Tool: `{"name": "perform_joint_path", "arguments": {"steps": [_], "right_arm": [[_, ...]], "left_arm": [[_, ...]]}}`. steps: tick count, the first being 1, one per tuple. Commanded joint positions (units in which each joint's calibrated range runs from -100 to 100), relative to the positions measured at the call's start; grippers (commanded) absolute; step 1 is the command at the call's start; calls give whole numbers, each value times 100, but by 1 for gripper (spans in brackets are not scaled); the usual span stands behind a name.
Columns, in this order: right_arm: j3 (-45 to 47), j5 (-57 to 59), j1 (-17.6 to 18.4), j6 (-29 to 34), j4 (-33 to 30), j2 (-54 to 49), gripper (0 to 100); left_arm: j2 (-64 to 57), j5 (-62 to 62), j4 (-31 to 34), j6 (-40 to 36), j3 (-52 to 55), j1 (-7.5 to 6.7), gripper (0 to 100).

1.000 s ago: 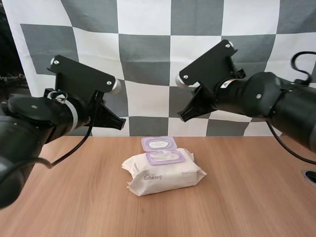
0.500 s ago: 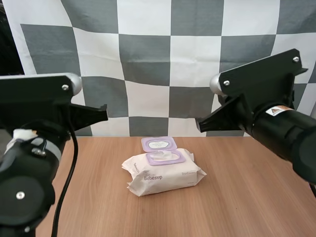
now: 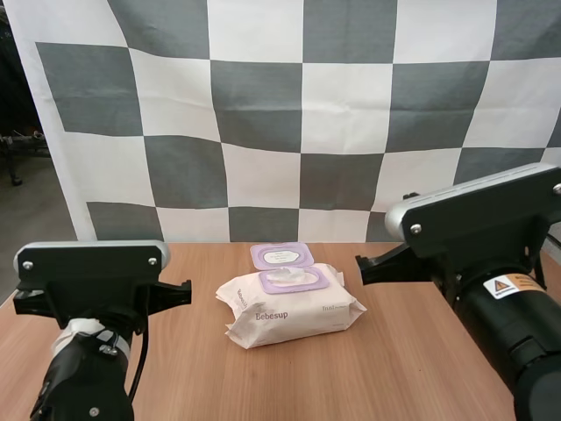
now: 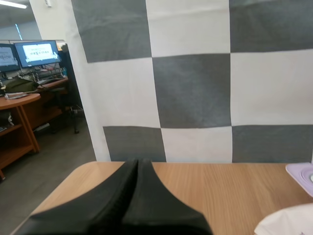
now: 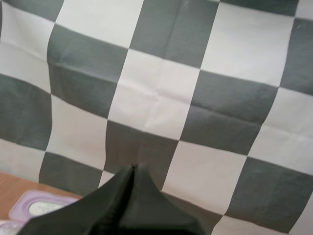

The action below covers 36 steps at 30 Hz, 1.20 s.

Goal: Open the wet wipes lid

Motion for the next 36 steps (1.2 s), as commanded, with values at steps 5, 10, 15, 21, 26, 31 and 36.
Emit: {"name": "perform_joint_path", "arguments": {"steps": [5, 10, 15, 21, 26, 31, 36], "right_arm": [[704, -10, 2, -8, -787, 3, 0], [1543, -634, 2, -655, -2142, 3, 0], [2024, -1702, 2, -1196, -1978, 3, 0], [2024, -2047, 2, -724, -92, 3, 0], [2024, -1270, -23, -326, 601, 3, 0], [2024, -123, -144, 370, 601, 3, 0], [2024, -550, -244, 287, -38, 3, 0]], "left_arm": [[-10, 0, 35, -78, 229, 1, 0], [-374, 352, 444, -79, 229, 1, 0], [-985, 1226, 566, -79, 229, -6, 0], [-1492, 3139, 886, -122, 229, -221, 0], [-1492, 3007, 742, -1103, 229, -291, 0], [-1492, 3177, 984, -1658, 229, -291, 0], [-1492, 3202, 1757, -1662, 229, -411, 0]]}}
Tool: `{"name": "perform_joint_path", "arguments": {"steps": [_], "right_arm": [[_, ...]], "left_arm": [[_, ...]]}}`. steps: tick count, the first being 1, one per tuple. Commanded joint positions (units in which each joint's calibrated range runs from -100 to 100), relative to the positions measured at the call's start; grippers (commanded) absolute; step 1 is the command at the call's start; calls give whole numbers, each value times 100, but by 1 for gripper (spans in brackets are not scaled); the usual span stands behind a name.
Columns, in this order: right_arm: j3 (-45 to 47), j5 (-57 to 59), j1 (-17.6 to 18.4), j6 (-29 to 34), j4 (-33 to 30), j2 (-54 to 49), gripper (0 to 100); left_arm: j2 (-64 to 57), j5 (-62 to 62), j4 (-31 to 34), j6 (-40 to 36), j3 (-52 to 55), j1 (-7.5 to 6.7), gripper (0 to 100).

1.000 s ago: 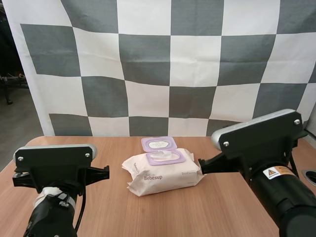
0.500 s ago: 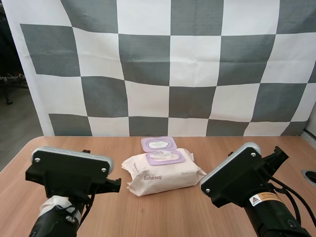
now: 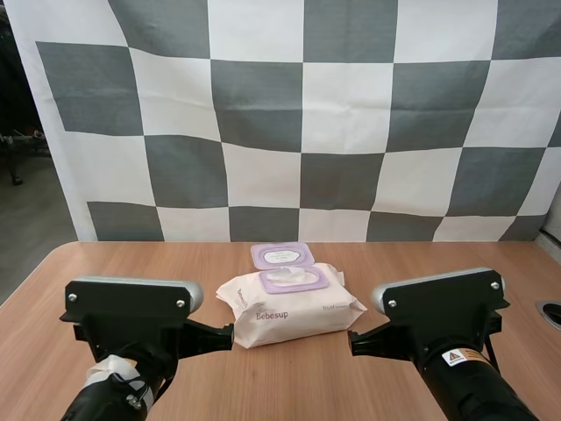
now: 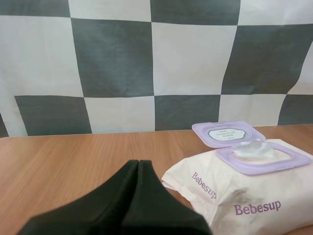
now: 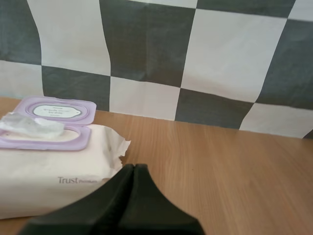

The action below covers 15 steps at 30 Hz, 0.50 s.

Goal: Open the wet wipes lid

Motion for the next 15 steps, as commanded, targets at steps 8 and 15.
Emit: {"name": "perform_joint_path", "arguments": {"steps": [8, 15], "right_arm": [[0, -942, -1, -1814, -1881, 3, 0], [0, 548, -1, -4405, -2140, 3, 0]], "left_arm": [[0, 14, 1347, -14, 0, -197, 0], [0, 14, 2265, -14, 0, -197, 0]]}}
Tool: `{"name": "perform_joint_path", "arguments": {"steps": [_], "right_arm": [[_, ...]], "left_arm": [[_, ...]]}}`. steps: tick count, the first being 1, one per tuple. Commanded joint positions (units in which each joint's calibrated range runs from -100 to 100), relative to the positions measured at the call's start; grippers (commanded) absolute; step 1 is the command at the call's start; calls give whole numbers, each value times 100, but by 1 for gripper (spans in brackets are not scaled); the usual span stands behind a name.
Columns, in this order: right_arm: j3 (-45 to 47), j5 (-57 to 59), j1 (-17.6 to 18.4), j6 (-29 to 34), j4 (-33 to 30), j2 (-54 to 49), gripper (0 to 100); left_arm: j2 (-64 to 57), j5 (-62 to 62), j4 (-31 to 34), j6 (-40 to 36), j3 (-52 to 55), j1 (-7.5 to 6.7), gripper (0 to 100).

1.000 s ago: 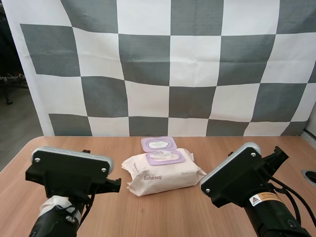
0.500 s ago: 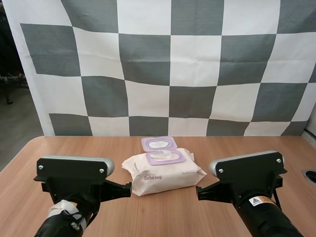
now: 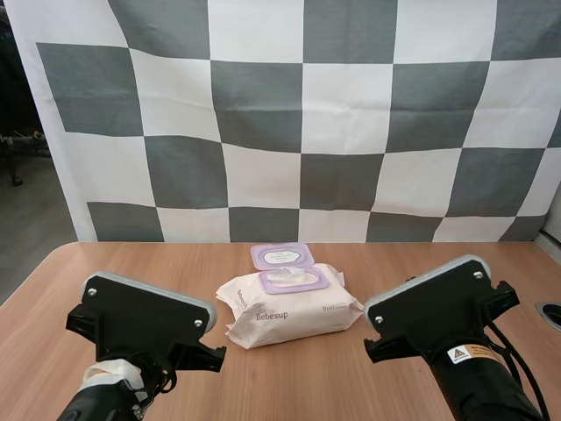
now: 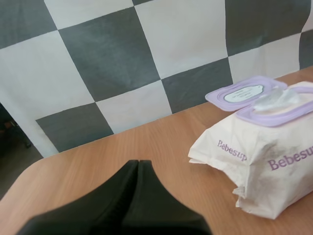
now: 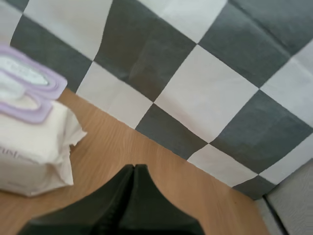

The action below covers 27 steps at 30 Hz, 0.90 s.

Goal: Open the wet wipes lid

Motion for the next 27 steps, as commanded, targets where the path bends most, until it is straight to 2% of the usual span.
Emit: {"name": "perform_joint_path", "arguments": {"steps": [1, 4, 8, 10, 17, 21, 22, 23, 26, 27], "right_arm": [[0, 1416, -1, -2842, -768, 3, 0], [0, 1416, -1, -2713, -469, 3, 0], [0, 1416, -1, -1875, -457, 3, 0], [0, 1416, -1, -1225, -445, 3, 0], [0, 692, -1, 1667, -292, 3, 0], [0, 15, -1, 2586, -465, 3, 0], [0, -189, -1, 2836, -465, 3, 0], [0, -216, -1, 2885, -465, 3, 0], [0, -367, -1, 2996, -222, 3, 0], [0, -365, -1, 2996, -124, 3, 0]], "left_arm": [[0, -27, 615, -1, 0, 2, 0], [0, -59, 994, -1, 0, 2, 0], [0, -79, 1014, -1, 0, 2, 0], [0, -148, 1014, -1, 0, 2, 0], [0, -265, 1014, -1, 0, 2, 0], [0, -244, 1009, -80, 0, 2, 0], [0, -197, 1050, -687, 0, 2, 0], [0, -197, 1082, -862, 0, 2, 0], [0, -197, 1413, -2366, 0, 2, 0], [0, -197, 1457, -2628, 0, 2, 0]]}}
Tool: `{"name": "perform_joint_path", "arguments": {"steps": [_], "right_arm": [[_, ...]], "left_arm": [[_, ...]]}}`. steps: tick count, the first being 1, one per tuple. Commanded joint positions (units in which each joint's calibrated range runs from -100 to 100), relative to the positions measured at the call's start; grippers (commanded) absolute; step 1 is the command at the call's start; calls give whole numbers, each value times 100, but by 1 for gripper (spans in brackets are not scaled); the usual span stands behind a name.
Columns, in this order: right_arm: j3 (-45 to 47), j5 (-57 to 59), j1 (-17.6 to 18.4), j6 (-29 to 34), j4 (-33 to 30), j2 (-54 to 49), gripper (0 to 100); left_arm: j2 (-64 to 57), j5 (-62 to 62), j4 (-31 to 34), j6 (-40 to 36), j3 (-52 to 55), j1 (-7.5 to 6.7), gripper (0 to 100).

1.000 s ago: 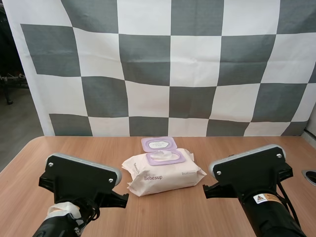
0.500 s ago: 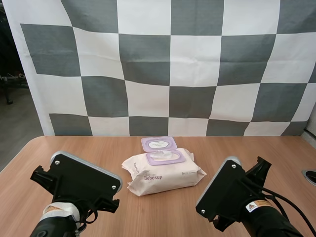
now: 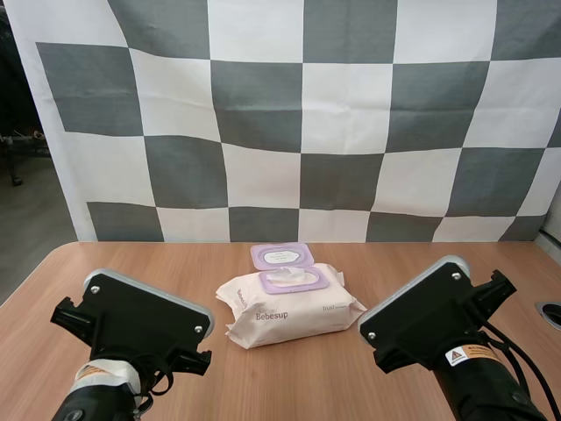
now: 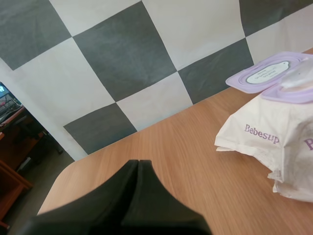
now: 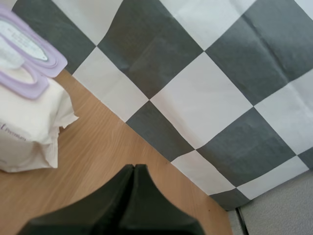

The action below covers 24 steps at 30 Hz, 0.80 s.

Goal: Open the wet wipes lid

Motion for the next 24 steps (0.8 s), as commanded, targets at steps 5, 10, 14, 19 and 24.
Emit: {"name": "perform_joint_path", "arguments": {"steps": [5, 10, 14, 19, 24], "right_arm": [[0, -710, -1, 3906, 891, 3, 0], [0, -710, -1, 3693, 787, 3, 0], [0, -710, -1, 2799, 761, 3, 0], [0, -710, -1, 2671, 739, 3, 0], [0, -1298, -1, 4477, -377, 3, 0]], "left_arm": [[0, 7, 477, -3335, 0, 2, 0], [0, 66, 477, -3332, 0, 2, 0], [0, 65, 467, -3332, 0, 2, 0], [0, 65, 439, -3332, 0, 2, 0], [0, 65, 409, -3332, 0, -146, 0]]}}
